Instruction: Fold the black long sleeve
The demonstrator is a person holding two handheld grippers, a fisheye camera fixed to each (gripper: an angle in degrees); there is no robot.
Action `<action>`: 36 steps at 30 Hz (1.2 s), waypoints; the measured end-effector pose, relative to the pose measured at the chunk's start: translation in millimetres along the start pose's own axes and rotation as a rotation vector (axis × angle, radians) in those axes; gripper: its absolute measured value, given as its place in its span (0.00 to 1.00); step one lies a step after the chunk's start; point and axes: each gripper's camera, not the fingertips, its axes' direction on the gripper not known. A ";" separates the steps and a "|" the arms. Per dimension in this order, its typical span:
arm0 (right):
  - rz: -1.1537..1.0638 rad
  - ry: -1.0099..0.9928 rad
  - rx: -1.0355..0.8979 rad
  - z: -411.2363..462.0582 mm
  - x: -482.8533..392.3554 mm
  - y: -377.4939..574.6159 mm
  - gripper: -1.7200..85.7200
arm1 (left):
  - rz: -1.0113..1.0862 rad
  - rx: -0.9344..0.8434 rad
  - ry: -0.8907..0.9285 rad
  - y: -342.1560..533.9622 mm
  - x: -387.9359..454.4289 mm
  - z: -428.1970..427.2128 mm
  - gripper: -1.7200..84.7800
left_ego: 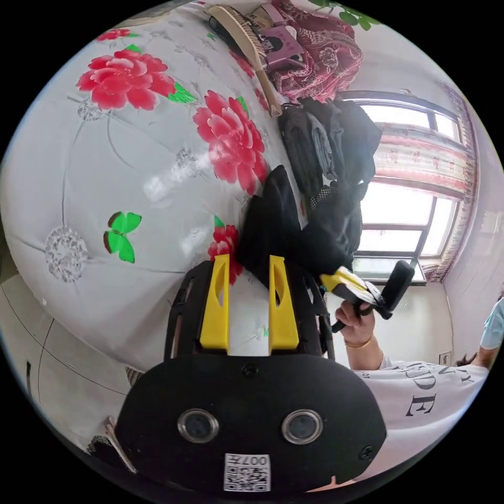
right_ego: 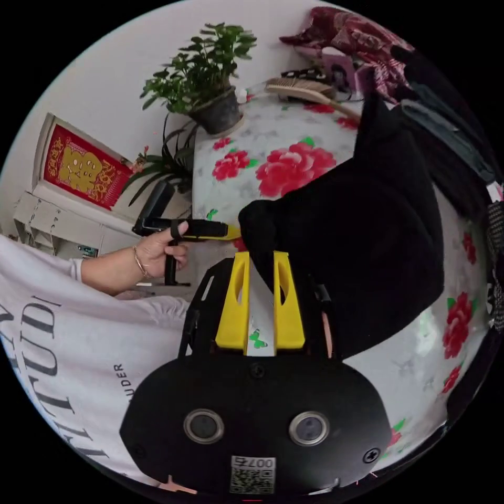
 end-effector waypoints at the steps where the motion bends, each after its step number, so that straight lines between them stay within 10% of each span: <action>1: 0.020 -0.033 -0.077 22.7 5.1 -5.6 0.09 | -0.015 0.005 0.016 5.1 -4.6 -2.9 0.15; 19: 0.804 -0.274 0.369 -66.9 182.4 144.1 0.13 | 0.111 -0.130 -0.020 -8.9 50.2 36.5 0.16; 36: 0.284 -0.392 0.028 39.3 122.6 -134.6 0.10 | 0.104 0.441 -0.738 -24.8 136.9 -110.2 0.10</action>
